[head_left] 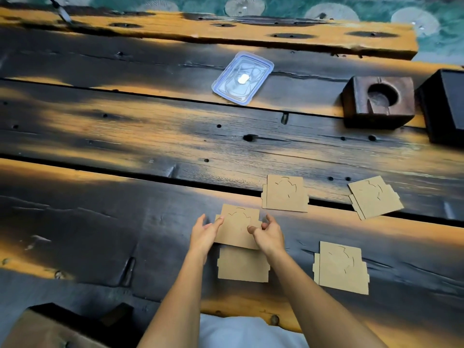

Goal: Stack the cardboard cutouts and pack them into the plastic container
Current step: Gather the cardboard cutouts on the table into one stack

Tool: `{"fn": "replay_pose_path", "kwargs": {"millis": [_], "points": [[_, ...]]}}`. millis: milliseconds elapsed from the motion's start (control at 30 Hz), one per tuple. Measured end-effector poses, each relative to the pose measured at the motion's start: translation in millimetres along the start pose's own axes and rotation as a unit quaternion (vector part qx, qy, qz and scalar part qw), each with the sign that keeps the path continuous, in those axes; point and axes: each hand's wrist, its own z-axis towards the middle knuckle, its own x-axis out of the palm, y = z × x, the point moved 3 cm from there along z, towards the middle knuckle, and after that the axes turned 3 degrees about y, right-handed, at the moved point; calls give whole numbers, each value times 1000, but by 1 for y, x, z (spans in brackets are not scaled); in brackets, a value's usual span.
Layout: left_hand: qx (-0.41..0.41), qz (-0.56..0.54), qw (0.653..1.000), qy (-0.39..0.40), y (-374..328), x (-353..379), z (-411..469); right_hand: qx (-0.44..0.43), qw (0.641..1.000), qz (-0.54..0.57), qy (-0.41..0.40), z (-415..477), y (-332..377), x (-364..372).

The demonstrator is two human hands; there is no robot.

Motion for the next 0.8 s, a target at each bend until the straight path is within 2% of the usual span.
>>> {"fn": "replay_pose_path", "kwargs": {"millis": [333, 633, 733, 800], "points": [[-19, -25, 999, -31, 52, 17, -57, 20, 998, 34, 41, -33, -59, -29], [-26, 31, 999, -30, 81, 20, -73, 12, 997, 3, 82, -46, -74, -23], [11, 133, 991, -24, 85, 15, -68, -43, 990, -106, 81, -47, -72, -24], [72, 232, 970, -10, 83, 9, -62, -121, 956, -259, 71, -50, -70, -28]]}}
